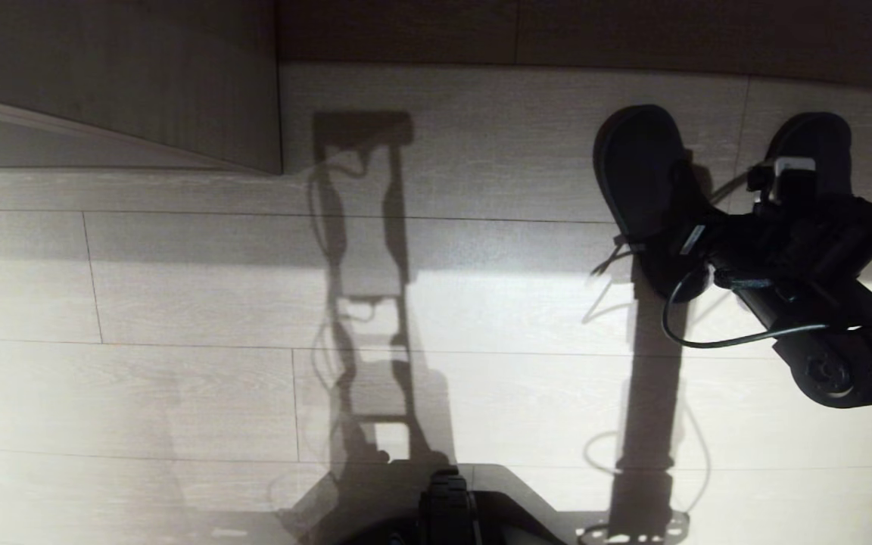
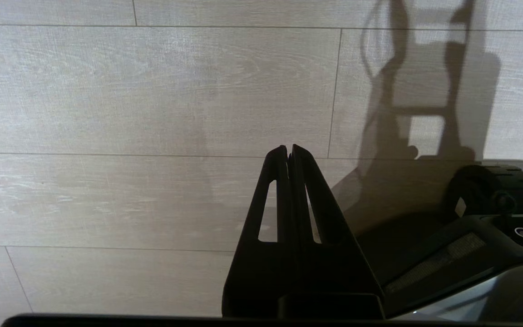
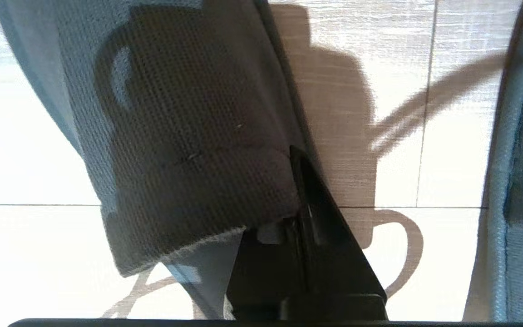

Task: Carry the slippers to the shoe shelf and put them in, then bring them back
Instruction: Pick up the slippers on the floor

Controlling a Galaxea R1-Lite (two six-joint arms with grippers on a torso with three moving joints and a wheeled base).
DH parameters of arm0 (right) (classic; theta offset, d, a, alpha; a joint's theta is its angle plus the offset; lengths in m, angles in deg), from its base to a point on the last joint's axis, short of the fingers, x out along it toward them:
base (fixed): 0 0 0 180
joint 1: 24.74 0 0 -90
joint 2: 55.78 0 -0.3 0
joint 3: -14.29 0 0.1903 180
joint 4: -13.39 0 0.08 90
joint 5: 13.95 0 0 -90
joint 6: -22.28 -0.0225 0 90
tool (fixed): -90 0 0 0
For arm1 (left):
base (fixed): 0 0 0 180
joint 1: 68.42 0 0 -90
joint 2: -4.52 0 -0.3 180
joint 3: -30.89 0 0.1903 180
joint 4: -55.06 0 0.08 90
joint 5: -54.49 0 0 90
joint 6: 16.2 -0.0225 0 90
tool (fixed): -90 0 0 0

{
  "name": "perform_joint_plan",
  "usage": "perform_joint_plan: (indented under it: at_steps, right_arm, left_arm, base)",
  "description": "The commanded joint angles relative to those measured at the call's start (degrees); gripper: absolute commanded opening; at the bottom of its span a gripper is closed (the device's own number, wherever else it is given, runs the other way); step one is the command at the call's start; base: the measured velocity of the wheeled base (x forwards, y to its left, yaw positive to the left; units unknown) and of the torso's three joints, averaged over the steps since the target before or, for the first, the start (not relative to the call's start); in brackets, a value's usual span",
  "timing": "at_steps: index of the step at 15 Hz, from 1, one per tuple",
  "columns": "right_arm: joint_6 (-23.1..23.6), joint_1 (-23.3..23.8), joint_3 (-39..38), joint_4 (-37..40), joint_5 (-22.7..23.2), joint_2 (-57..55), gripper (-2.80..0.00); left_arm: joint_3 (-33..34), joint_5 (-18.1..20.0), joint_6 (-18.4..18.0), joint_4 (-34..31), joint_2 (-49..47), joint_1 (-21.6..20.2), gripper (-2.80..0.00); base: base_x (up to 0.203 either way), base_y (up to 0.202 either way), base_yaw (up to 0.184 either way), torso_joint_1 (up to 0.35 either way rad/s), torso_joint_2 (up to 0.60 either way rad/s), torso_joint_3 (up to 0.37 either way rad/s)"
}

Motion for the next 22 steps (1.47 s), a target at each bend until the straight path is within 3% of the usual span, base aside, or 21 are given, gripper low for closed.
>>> perform_joint_plan:
  at_steps: [1,12,19,22]
  right_arm:
    - [0.00,-0.03,-0.21,-0.36,-0.04,0.42,-2.80]
    - [0.01,3.23,-1.99,2.29,-2.63,5.12,-2.80]
    - [-0.87,3.49,-2.18,2.37,-10.68,4.24,-2.80]
    - [-4.36,2.94,-1.74,1.85,-16.18,4.07,-2.80]
  left_arm:
    - [0.00,-0.04,0.02,0.02,0.02,-0.01,-2.80]
    - [0.00,-0.04,0.02,0.02,0.02,-0.01,-2.80]
    - [0.00,-0.04,0.02,0.02,0.02,-0.01,-2.80]
    - [0.00,-0.04,0.02,0.02,0.02,-0.01,-2.80]
  base:
    - [0.000,0.000,0.000,0.000,0.00,0.000]
    - [0.000,0.000,0.000,0.000,0.00,0.000]
    - [0.000,0.000,0.000,0.000,0.00,0.000]
    - [0.000,0.000,0.000,0.000,0.00,0.000]
